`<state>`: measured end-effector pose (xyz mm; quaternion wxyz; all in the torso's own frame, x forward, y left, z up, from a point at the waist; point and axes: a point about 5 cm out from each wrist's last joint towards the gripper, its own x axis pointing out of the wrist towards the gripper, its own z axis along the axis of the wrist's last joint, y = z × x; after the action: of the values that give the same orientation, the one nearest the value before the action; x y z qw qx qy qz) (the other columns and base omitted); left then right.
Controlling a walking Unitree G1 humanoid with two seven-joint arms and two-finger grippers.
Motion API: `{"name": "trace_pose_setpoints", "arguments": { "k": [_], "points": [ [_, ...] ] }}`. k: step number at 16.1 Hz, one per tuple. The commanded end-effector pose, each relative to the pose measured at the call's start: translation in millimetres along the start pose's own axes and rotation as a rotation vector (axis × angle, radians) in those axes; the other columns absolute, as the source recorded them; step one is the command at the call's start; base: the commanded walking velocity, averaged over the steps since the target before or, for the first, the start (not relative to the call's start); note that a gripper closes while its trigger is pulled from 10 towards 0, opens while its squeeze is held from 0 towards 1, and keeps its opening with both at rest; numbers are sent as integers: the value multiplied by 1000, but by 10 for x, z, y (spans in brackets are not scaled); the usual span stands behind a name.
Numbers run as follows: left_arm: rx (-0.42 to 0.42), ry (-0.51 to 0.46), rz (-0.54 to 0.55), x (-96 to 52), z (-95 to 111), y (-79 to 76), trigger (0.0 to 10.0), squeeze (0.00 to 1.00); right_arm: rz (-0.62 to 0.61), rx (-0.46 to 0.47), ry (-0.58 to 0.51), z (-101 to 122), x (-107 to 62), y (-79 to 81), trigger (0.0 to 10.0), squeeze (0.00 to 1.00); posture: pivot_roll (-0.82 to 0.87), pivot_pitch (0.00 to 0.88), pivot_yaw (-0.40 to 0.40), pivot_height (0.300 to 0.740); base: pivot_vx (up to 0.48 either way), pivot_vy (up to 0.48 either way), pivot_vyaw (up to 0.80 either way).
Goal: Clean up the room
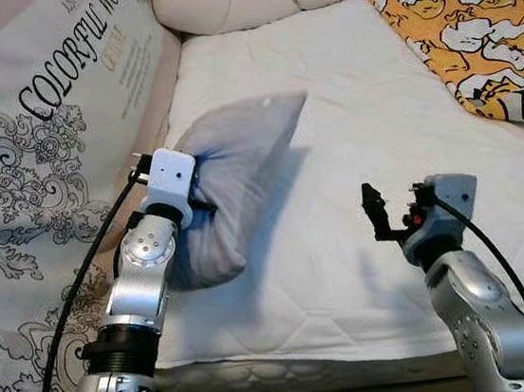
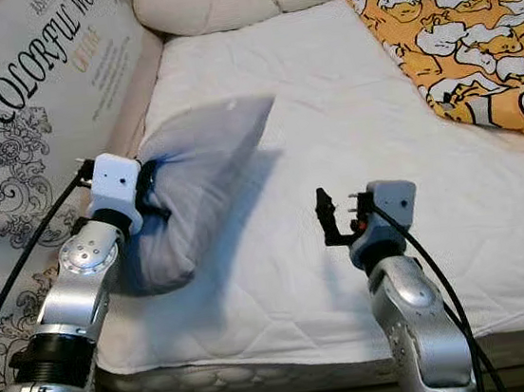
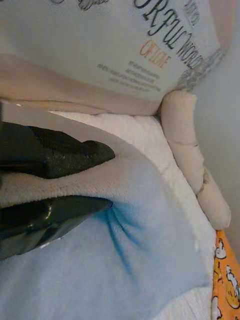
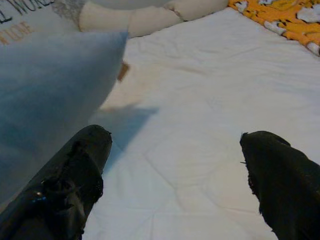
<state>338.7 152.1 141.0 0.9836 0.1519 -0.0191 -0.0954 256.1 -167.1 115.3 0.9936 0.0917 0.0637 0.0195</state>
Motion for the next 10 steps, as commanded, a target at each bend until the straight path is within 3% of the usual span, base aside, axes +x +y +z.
{"name": "trace_pose_setpoints", "arguments": {
  "k": [1,4,10],
  "points": [
    [-6,-45,44,-1,108,90,10000,0,-2,7,-12,19,-1,15,10000,0,-80,0,137,740,0,461,-506],
    [-11,-51,47,-14,131,70,10000,0,-8,7,-28,43,12,12,10000,0,-77,0,126,740,0,479,-627],
    [-45,-72,39,-40,171,36,10000,0,-15,0,-17,51,56,-18,10000,0,-53,0,97,740,0,0,0]
  ]
}}
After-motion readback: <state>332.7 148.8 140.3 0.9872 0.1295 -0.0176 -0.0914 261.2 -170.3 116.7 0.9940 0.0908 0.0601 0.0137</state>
